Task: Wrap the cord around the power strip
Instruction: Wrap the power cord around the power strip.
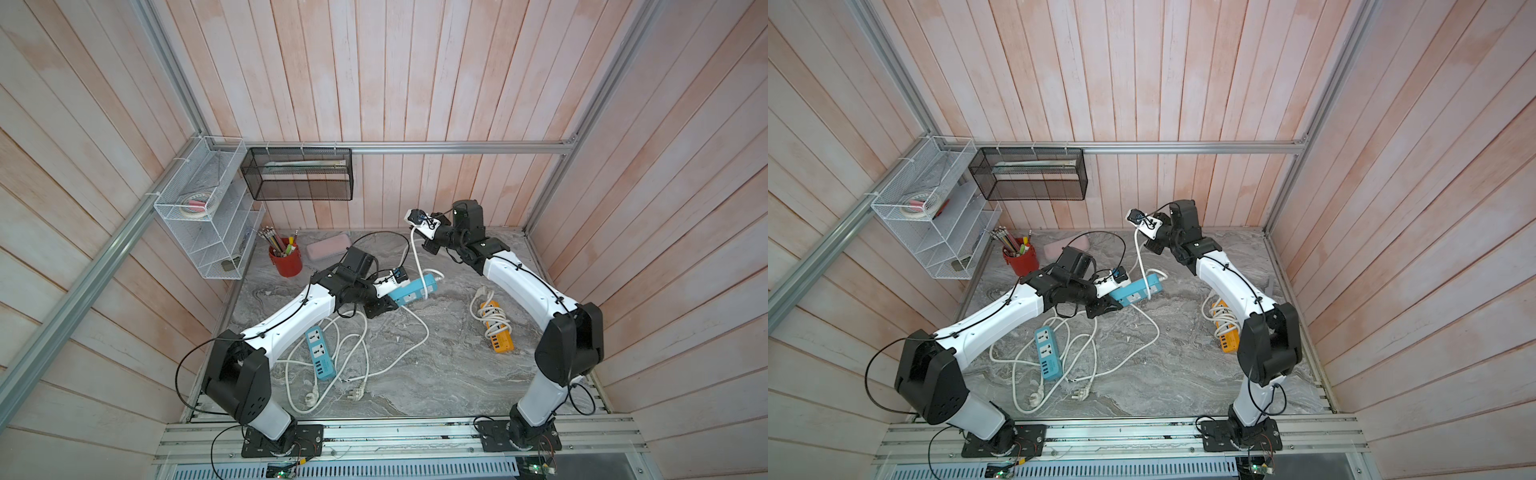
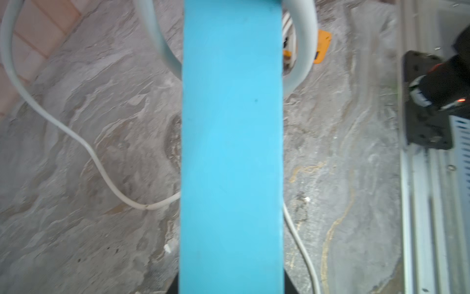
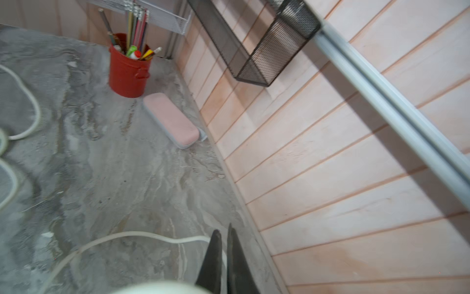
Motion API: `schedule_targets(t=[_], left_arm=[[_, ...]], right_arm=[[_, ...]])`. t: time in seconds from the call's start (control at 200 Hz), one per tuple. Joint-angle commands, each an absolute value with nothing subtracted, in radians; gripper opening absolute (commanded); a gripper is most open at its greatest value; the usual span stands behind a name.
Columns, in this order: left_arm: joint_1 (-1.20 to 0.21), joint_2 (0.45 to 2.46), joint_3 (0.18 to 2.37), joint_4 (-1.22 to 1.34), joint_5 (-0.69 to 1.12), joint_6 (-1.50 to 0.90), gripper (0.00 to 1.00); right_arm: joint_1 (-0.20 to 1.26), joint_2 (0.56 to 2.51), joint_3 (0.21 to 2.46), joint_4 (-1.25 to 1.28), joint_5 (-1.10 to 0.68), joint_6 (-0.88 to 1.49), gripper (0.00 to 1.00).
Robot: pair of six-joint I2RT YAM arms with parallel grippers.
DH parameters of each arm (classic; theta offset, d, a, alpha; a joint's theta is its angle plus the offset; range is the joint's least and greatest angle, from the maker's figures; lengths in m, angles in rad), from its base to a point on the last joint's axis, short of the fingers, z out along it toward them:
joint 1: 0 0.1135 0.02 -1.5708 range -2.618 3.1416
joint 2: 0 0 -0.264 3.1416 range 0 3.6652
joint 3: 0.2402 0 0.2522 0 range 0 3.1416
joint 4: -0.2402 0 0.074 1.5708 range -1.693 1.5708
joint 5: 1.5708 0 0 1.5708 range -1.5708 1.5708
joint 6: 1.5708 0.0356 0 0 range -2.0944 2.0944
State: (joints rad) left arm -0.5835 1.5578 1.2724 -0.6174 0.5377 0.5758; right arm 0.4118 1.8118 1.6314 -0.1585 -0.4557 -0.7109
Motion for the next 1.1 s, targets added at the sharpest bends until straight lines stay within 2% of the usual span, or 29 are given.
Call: schedule_targets(t=[0.0, 0.12, 0.23, 0.45, 0.625, 0.945, 1.095], left_arm=[[-0.614, 1.469, 1.252, -0.633, 0.799, 0.642, 0.00], [-0.614, 1.391, 1.226, -0.509, 0.849, 0.588, 0.00], [-0.614, 1.358, 1.208, -0.432, 0.841, 0.548, 0.00], [-0.614, 1.354, 1.193, -0.314, 0.728, 0.485, 0.00], [-0.613, 1.362, 1.202, -0.202, 0.714, 0.389, 0.00], [-0.612, 1.370, 1.232, -0.135, 0.671, 0.283, 0.00], [-0.604, 1.374, 1.226, -0.048, 0.597, 0.201, 0.00]], right_arm=[[0.359, 1.910, 1.743, -0.268, -0.734, -0.635, 0.14], [0.340, 1.981, 1.717, -0.191, -0.817, -0.537, 0.29], [0.347, 1.970, 1.563, 0.063, -0.832, -0.389, 0.39], [0.363, 1.937, 1.268, 0.661, -0.759, 0.045, 0.47], [0.401, 1.974, 1.182, 0.822, -0.510, 0.181, 0.48], [0.444, 2.036, 1.187, 0.875, -0.248, 0.274, 0.46], [0.461, 2.035, 1.166, 0.860, -0.243, 0.276, 0.27]])
